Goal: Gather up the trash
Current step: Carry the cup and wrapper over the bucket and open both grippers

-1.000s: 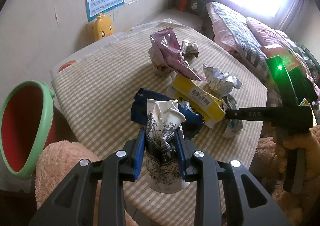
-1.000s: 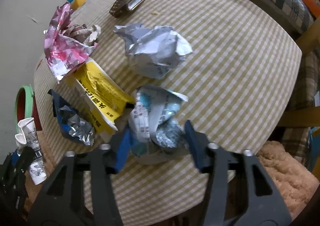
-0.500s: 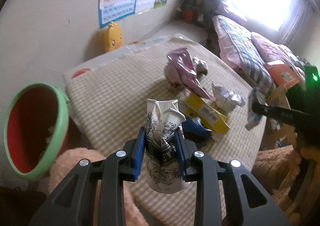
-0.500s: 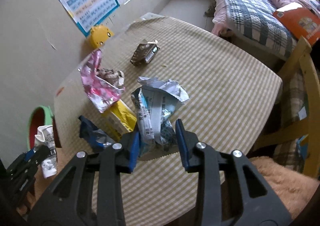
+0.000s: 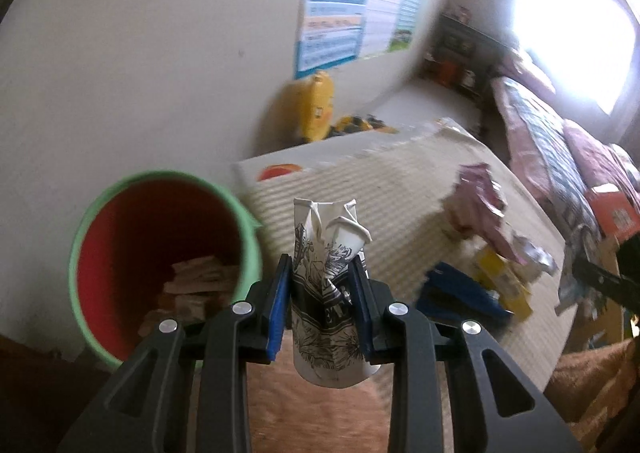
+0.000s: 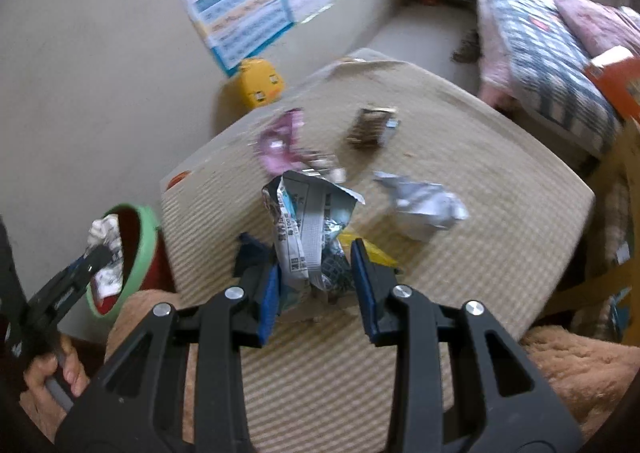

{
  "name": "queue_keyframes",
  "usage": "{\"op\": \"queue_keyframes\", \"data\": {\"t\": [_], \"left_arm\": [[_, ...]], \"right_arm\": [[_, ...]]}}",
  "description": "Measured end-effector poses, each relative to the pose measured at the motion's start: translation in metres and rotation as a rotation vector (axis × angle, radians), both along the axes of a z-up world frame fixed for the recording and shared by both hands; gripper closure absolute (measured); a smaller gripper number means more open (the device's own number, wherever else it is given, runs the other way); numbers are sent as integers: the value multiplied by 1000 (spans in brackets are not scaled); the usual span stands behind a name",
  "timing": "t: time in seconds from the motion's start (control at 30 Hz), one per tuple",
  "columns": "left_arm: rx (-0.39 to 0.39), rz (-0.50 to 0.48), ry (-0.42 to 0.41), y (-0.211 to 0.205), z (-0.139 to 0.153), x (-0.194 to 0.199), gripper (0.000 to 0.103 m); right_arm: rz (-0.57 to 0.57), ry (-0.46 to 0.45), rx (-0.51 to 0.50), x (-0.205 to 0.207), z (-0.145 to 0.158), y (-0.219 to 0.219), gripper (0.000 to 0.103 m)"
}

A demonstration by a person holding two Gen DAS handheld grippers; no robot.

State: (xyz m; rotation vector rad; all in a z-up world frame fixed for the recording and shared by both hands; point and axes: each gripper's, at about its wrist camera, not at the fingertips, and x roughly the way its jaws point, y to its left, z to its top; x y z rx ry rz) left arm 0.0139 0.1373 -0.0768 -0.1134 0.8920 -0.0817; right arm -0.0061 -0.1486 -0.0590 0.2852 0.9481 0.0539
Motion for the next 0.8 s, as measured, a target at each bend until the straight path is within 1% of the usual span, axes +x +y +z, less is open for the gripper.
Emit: {"op": "queue_keyframes", "data": {"t": [0.2, 0.43, 0.6, 0.8], "left_arm": [[-7, 88, 8, 39, -7, 4, 77], [-1, 179, 12, 85, -14, 2, 77], [1, 236, 26, 114, -21, -3, 77], [-22, 312, 56, 149, -36, -8, 77]], "right_arm": [[125, -8, -12, 14, 6, 58, 70], [247, -26, 9, 37, 16, 123, 70], [322, -44, 17, 48, 23, 167, 70], [405, -63, 24, 64, 31, 213, 70]]}}
